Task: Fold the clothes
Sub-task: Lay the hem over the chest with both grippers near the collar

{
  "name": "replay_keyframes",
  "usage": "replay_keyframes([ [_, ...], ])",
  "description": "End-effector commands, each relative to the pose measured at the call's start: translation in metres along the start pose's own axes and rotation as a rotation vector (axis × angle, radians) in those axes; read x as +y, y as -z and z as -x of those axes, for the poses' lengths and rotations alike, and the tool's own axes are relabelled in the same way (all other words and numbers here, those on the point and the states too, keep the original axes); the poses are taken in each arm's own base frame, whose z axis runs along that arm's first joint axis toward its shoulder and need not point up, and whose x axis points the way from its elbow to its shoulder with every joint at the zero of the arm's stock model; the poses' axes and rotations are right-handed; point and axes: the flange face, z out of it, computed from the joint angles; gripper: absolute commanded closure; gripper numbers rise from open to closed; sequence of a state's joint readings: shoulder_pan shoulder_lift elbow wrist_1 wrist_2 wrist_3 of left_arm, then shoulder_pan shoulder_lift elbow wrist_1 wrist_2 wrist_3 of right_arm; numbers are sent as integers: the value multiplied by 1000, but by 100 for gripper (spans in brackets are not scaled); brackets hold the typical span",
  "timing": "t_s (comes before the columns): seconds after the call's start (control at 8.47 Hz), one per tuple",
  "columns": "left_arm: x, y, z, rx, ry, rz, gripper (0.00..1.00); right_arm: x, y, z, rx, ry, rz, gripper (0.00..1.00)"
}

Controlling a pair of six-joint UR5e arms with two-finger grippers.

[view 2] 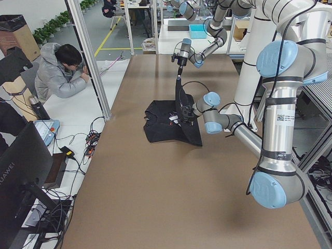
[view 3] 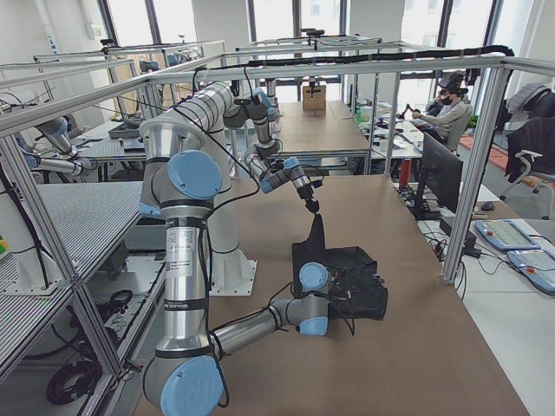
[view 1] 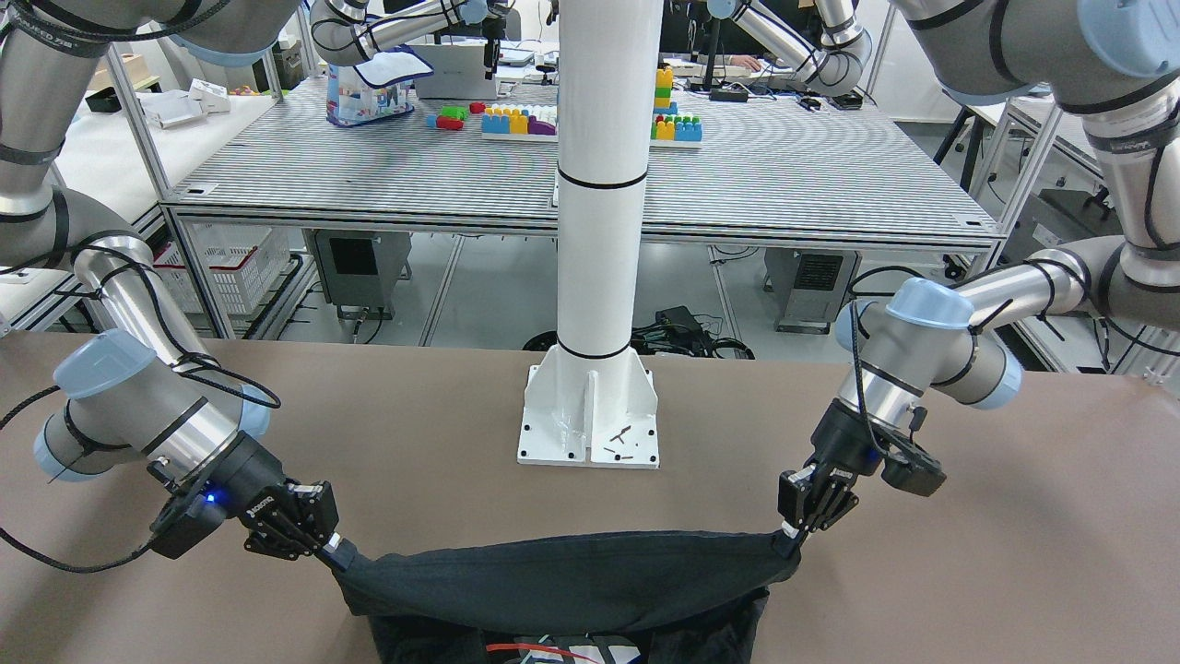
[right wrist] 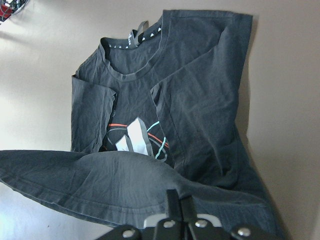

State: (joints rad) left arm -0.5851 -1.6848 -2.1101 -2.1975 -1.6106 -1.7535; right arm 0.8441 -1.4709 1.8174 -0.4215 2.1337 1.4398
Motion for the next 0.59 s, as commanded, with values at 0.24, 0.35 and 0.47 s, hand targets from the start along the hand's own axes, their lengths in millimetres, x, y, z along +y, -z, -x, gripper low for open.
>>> replay_keyframes([
  [0.24,-48,-48,13,-72,-33,-91,100,-25,-26,-13,63,-20,-85,100],
  [0.35,-57,-54,17,-86,-31,-106,100,-30,-32,-20,79,-26,-103,100],
  [0.47,-66,-64,20,-103,-40,-117,100,-34,-36,-28,98,-31,-127,100],
])
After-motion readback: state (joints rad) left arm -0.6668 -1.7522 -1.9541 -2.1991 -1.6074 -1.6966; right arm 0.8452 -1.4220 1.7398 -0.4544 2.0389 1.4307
